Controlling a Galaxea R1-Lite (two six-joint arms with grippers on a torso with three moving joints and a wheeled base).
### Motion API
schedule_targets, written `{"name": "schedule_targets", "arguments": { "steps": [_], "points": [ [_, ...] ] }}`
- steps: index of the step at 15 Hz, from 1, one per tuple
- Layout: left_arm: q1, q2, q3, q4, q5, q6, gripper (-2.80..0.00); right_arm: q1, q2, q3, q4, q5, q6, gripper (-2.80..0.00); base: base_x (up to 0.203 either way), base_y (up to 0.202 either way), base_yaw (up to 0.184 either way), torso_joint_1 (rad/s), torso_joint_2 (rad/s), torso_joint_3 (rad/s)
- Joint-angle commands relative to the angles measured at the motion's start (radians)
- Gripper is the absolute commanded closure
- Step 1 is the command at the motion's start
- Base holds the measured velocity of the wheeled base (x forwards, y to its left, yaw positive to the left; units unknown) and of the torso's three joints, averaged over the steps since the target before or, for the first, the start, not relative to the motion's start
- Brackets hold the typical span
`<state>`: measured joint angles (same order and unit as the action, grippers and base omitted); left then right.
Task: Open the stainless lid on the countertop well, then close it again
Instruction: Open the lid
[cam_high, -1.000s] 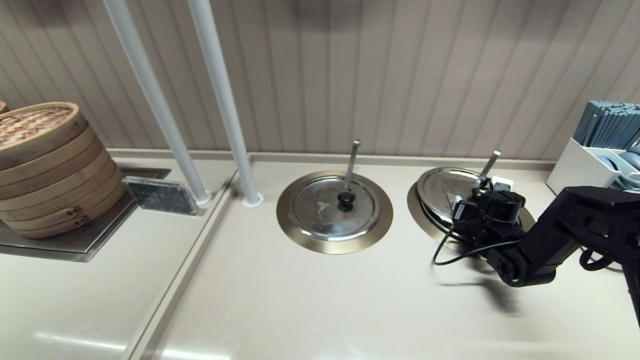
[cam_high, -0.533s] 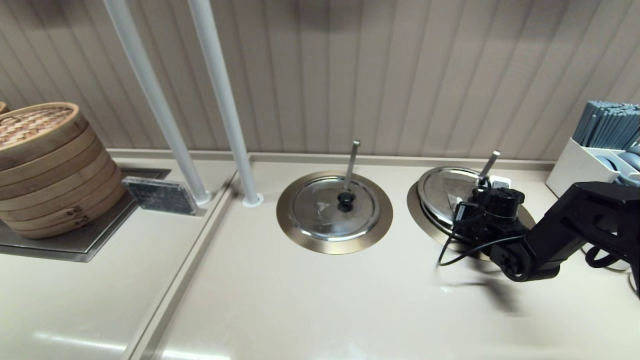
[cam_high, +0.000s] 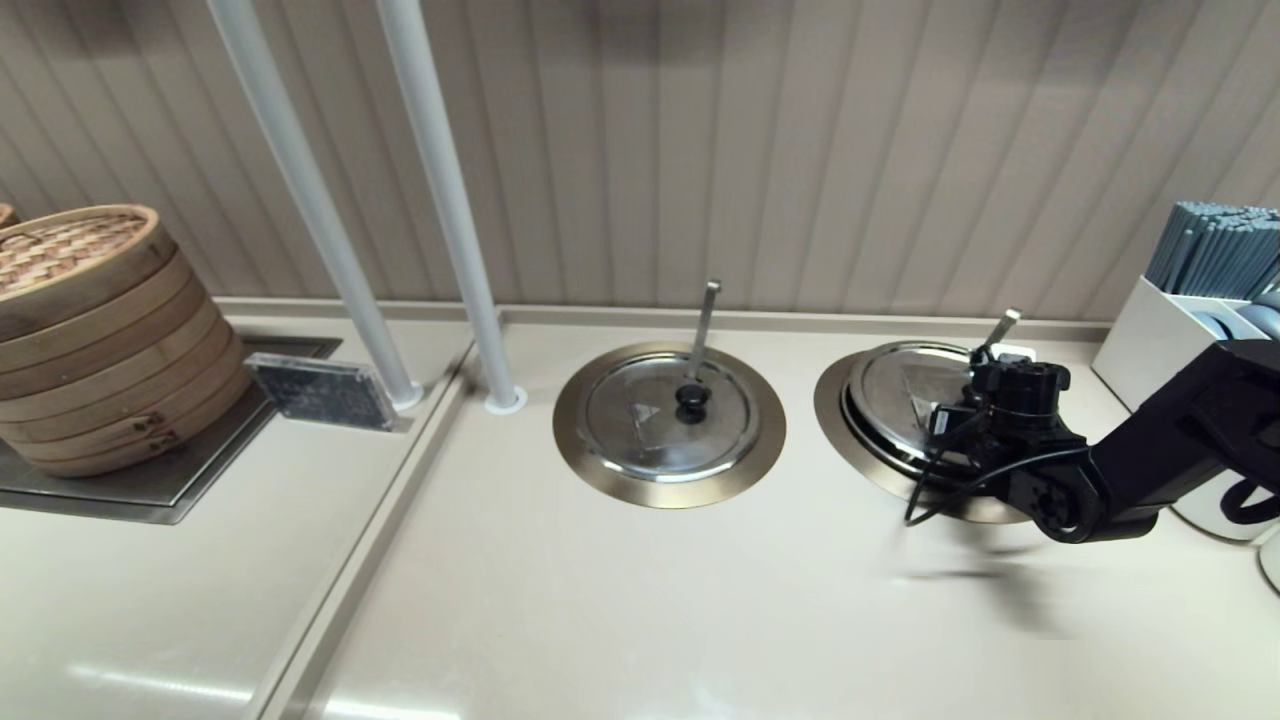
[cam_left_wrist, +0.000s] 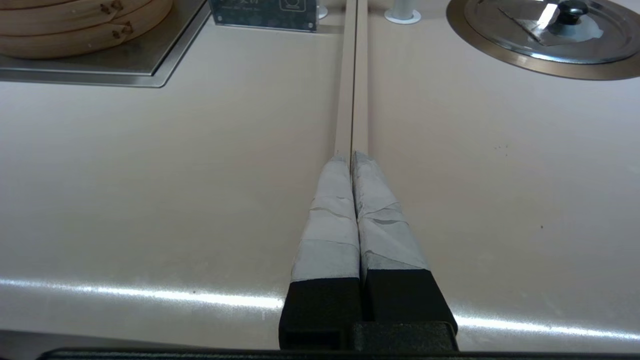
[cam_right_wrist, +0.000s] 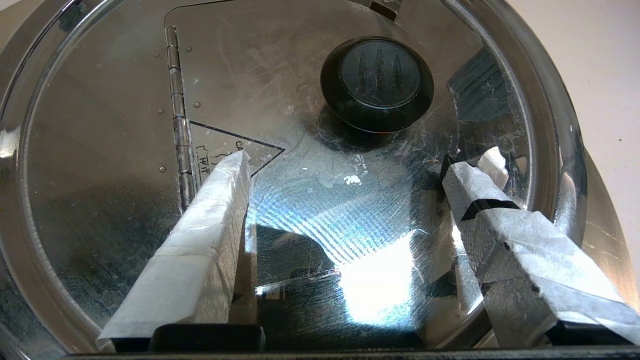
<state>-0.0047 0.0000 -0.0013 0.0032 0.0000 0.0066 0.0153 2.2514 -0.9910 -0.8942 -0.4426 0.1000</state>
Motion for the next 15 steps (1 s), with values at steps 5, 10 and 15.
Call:
{"name": "schedule_targets", "arguments": {
  "steps": [5, 10, 15],
  "points": [
    [0.0, 0.0, 0.001, 0.0, 0.0, 0.001, 0.0, 0.043, -0.006, 0.03, -0.003, 0.07, 0.068, -2.8, 0.0, 0.0, 0.0, 0.0, 0.0, 0.0],
    [0.0, 0.0, 0.001, 0.0, 0.0, 0.0, 0.0, 0.075, -0.002, 0.048, -0.002, 0.071, 0.079, -2.8, 0.0, 0.0, 0.0, 0.0, 0.0, 0.0],
    [0.0, 0.0, 0.0, 0.0, 0.0, 0.0, 0.0, 0.091, -0.004, 0.069, 0.011, 0.068, 0.06, -2.8, 0.0, 0.0, 0.0, 0.0, 0.0, 0.0]
  ]
}}
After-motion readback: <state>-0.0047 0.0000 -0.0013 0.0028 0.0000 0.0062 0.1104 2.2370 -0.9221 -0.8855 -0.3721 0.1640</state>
